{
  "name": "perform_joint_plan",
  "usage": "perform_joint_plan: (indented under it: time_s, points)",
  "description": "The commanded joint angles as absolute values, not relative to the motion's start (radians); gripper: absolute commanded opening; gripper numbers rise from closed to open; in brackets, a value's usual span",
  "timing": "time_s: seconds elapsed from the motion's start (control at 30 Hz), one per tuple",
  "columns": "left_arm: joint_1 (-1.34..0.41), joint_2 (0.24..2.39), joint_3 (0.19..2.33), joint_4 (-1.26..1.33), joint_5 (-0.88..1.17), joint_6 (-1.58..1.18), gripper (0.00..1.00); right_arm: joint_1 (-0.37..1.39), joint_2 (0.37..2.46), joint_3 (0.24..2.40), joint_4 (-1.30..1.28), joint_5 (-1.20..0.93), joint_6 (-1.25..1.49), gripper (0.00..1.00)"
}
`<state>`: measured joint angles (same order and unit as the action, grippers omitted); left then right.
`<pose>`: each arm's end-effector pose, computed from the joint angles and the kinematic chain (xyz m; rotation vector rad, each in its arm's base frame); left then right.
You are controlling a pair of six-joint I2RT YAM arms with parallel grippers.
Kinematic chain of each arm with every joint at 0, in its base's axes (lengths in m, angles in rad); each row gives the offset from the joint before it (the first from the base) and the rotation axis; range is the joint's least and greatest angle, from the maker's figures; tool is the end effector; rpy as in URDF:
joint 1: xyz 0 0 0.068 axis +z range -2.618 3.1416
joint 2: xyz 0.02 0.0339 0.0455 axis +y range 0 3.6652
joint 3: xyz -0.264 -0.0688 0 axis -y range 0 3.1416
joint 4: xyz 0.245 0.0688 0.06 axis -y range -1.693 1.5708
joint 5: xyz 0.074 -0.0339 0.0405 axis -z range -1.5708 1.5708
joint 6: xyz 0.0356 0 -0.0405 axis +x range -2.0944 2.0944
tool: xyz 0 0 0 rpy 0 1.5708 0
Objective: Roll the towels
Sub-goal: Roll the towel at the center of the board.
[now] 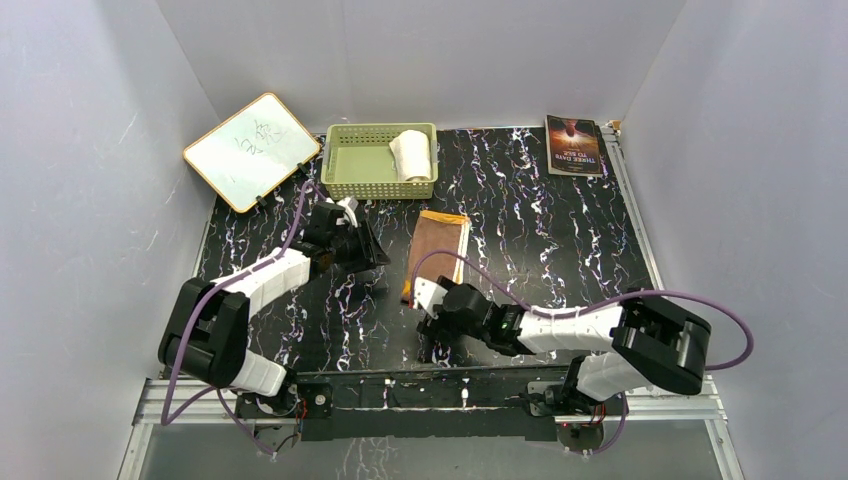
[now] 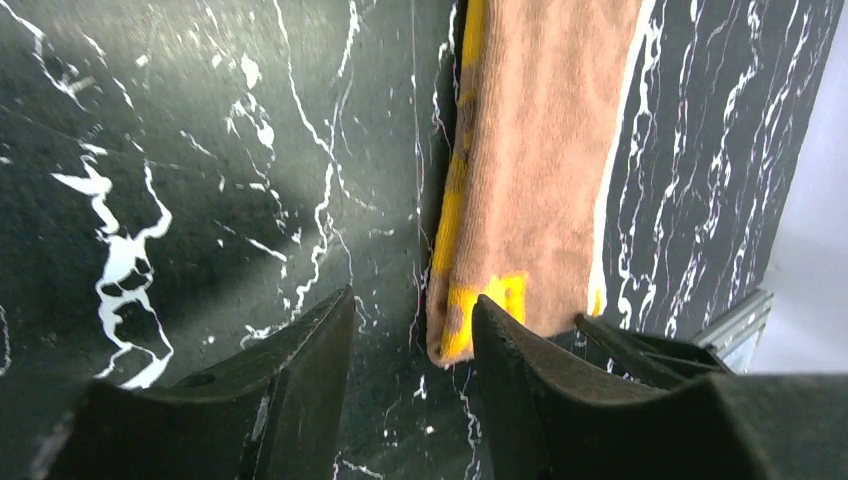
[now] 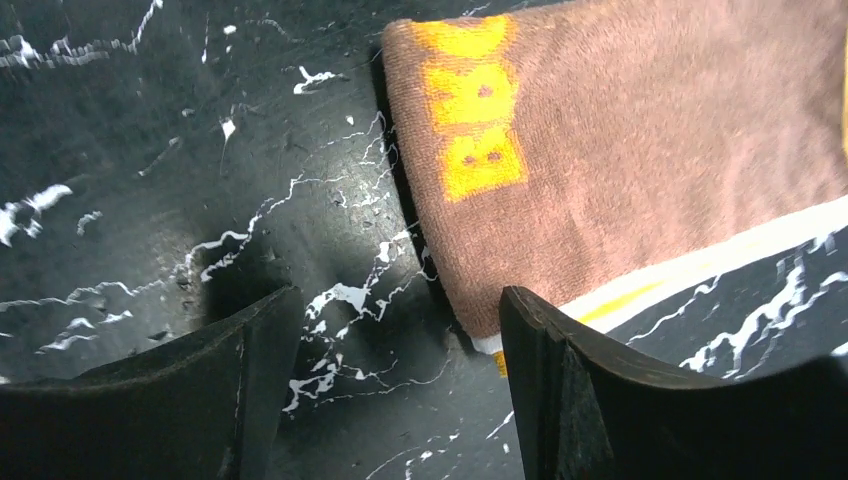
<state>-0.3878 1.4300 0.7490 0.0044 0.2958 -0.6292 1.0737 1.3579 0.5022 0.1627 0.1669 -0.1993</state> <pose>0.2695 -0.1213 0.1996 -0.1166 2.3602 -0.8570 0.1264 0.2205 0.1562 -1.2751 1.8749 0.2786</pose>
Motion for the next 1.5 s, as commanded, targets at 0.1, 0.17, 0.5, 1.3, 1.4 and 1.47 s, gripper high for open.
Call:
perform_joint_plan:
  time_s: [0.1,0.17,0.5,1.3,1.4,1.47]
  points:
    - [-0.366,1.420,0.786,-0.040,0.424,-0.606,0.47,1.155,1.442,0.514,0.380,0.298,-0.564,0.67]
    - [-0.359,1.422,0.781,-0.033,0.434,-0.604,0.47,1.161,1.480,0.523,0.401,0.316,-0.596,0.66]
    - [-0.316,1.425,0.756,-0.042,0.469,-0.586,0.48,1.160,1.651,0.562,0.448,0.405,-0.661,0.58]
    - [-0.298,1.394,0.787,-0.113,0.504,-0.562,0.48,0.874,1.509,0.802,-0.057,-0.329,-0.218,0.00]
    - [-0.298,1.392,0.797,-0.130,0.501,-0.553,0.48,0.851,1.552,0.838,-0.084,-0.364,-0.110,0.00]
    - [-0.298,1.393,0.807,-0.145,0.499,-0.544,0.48,0.847,1.586,0.873,-0.115,-0.385,-0.054,0.00]
